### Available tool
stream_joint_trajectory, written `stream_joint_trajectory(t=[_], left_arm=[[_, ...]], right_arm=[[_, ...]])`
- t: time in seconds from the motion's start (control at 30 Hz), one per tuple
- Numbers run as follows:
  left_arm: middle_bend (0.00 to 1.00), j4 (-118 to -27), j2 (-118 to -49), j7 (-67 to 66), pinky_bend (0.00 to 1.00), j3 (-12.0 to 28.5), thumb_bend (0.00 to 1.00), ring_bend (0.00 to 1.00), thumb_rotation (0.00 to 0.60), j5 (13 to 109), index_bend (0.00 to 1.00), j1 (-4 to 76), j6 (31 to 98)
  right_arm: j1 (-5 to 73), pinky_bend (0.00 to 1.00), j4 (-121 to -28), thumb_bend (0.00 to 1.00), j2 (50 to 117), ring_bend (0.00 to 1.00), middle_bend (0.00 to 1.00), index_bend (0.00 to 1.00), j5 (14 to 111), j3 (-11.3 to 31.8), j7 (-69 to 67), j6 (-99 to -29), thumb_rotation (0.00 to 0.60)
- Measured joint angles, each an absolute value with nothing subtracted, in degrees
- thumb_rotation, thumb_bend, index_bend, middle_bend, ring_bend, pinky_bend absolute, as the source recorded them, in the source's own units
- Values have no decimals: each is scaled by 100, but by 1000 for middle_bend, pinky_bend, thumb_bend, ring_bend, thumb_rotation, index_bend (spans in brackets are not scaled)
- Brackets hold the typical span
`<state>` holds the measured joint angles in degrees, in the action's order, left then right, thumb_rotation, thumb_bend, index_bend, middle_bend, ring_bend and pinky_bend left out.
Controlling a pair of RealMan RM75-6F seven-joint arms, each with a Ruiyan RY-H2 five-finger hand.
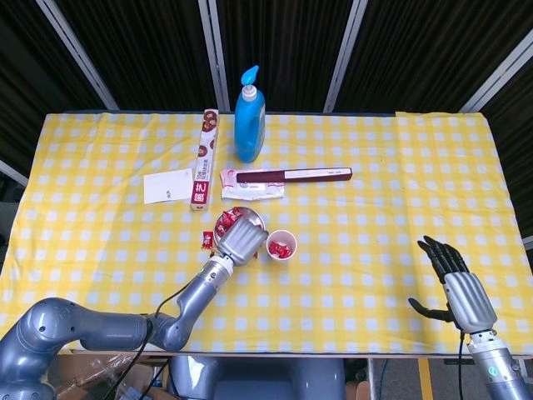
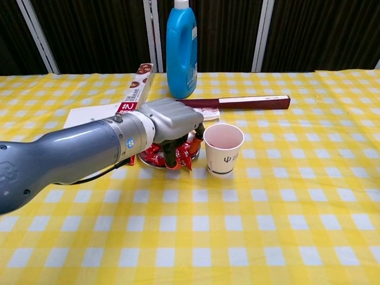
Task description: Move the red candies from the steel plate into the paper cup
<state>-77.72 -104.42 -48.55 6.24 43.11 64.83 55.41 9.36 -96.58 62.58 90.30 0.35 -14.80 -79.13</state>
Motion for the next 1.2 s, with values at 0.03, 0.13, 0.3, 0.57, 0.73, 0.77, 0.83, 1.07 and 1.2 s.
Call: stream_joint_trajectory(t=[0.03, 0.13, 0.3, 0.57, 0.73, 0.77, 0.83, 1.07, 1.2], left_arm=[[823, -7753, -10457, -4862, 967, 623, 300, 904, 600, 4304, 497, 6479, 5536], [827, -7696, -10510, -4864, 967, 632, 347, 904, 600, 4287, 563, 6464, 5522], [835, -7588, -10621, -4822, 967, 654, 411, 904, 600, 4330, 618, 6419, 5534], [835, -7742, -10516, -4763, 967, 682, 424, 904, 600, 4488, 628, 6303, 5669], [831, -8111, -10249, -4756, 967, 721, 423, 904, 600, 4580, 612, 6223, 5811], [830, -8237, -10157, -4747, 967, 737, 423, 904, 600, 4611, 606, 6199, 5856], [829, -8471, -9973, -4726, 967, 774, 423, 904, 600, 4684, 596, 6158, 5943], [827, -8845, -9648, -4398, 967, 1081, 417, 903, 600, 5104, 578, 6091, 6150], [827, -8836, -9722, -4316, 967, 1245, 414, 903, 600, 5177, 574, 6168, 6144]], right_arm=[[936, 0, -9659, 277, 6256, 0, 0, 0, 9024, 35, -1480, -7912, 600], [932, 0, -9660, 277, 6254, 0, 0, 0, 9020, 36, -1477, -7914, 600], [923, 0, -9666, 278, 6259, 0, 0, 0, 9045, 25, -1465, -7930, 600], [919, 0, -9663, 277, 6258, 0, 0, 0, 9058, 20, -1464, -7937, 600], [916, 0, -9665, 277, 6254, 0, 0, 0, 9066, 18, -1475, -7943, 600], [916, 0, -9666, 277, 6253, 0, 0, 0, 9064, 18, -1477, -7942, 600], [918, 0, -9670, 277, 6253, 0, 0, 0, 9057, 19, -1477, -7935, 600], [920, 0, -9691, 277, 6266, 0, 0, 0, 9025, 27, -1415, -7916, 600], [915, 0, -9696, 277, 6264, 0, 0, 0, 9010, 33, -1413, -7920, 600]])
